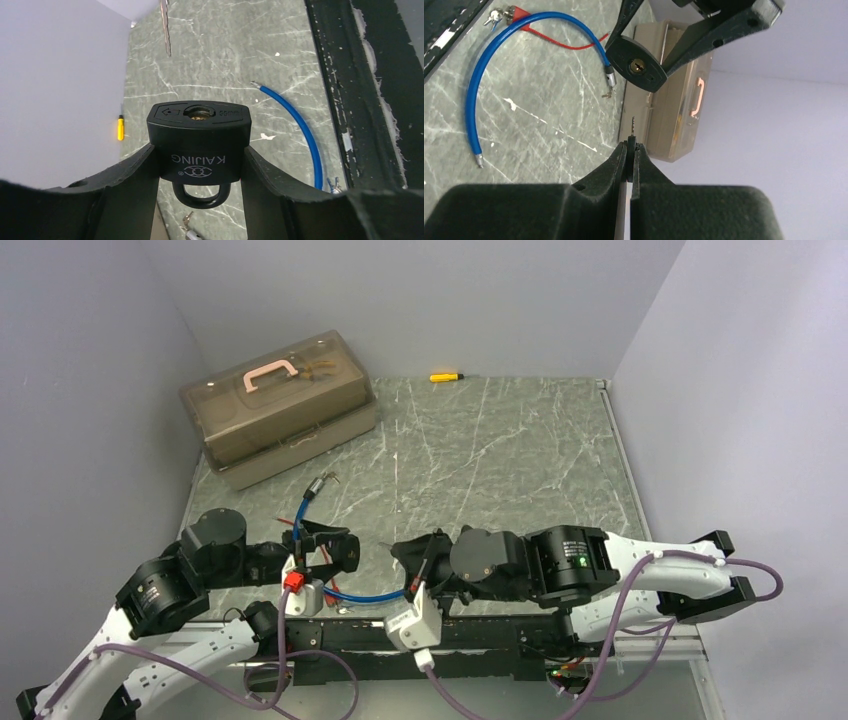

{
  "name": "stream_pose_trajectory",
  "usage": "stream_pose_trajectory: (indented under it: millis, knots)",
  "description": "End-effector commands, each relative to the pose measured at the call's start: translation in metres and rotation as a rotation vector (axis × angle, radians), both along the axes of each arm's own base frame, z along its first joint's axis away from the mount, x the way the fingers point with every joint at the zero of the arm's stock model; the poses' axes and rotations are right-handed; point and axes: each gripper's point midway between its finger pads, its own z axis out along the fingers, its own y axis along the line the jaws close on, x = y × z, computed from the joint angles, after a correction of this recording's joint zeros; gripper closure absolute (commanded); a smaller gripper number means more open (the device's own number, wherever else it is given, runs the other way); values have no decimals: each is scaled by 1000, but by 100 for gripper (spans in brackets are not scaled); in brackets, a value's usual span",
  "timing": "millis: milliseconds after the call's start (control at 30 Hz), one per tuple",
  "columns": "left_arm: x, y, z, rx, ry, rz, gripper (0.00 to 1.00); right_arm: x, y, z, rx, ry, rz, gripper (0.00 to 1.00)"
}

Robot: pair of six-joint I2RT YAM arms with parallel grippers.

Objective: Unlock with the key
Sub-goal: Unlock the lock.

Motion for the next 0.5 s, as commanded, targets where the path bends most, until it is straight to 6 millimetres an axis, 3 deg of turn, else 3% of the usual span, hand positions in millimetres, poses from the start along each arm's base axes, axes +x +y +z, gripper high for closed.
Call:
stream_pose_trajectory:
  millis: [0,467]
  knots:
    - [-6,-11,10,-57,-5,-66,100,-1,-16,9,-8,-91,-4,100]
    - [-17,-39,2,-92,103,-206,100,-33,-10,-17,-47,-77,166,100]
